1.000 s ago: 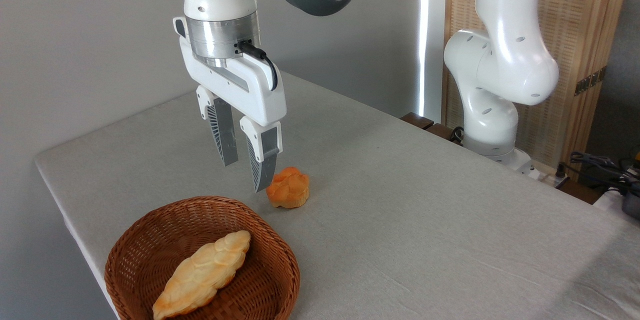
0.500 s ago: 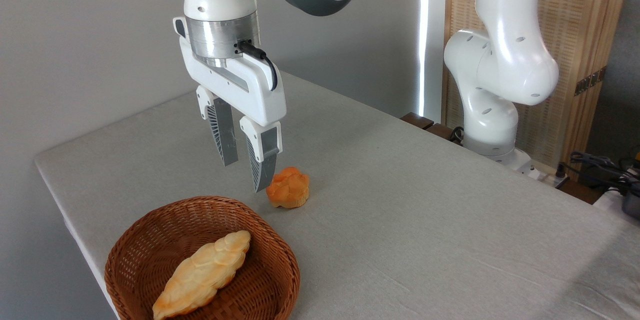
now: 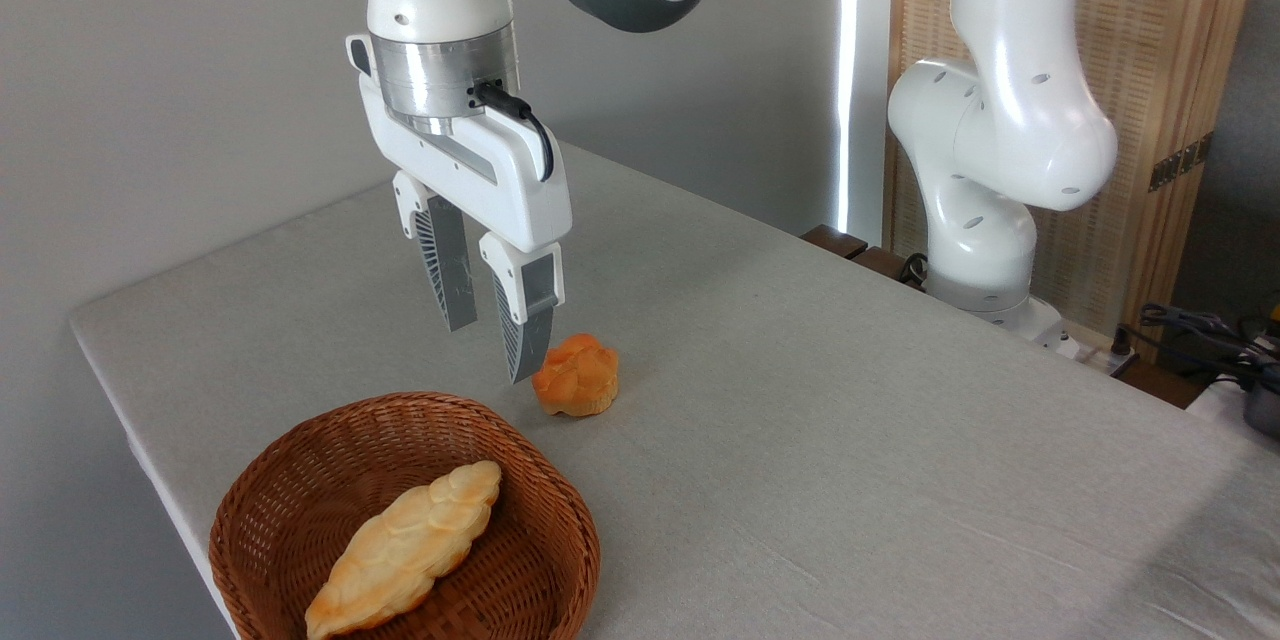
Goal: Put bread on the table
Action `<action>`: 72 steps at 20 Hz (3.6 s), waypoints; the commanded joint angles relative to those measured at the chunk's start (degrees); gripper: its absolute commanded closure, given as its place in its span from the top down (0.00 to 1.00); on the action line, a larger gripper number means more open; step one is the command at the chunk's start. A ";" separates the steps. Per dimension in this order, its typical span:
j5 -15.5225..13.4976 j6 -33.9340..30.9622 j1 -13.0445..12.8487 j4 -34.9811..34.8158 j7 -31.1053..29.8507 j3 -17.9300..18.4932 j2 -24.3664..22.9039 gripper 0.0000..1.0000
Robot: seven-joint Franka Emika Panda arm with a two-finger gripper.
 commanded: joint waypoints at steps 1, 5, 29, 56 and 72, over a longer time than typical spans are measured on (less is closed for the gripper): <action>-0.34 -1.24 -0.28 0.46 1.17 0.30 0.01 1.00; -0.34 -1.24 -0.28 0.46 1.17 0.30 0.01 1.00; 0.01 -0.63 -0.28 0.72 1.34 0.30 0.18 1.00; -0.16 18.00 0.07 0.28 -1.91 1.70 12.74 1.00; 0.36 21.35 0.07 0.46 -1.74 1.26 16.27 1.00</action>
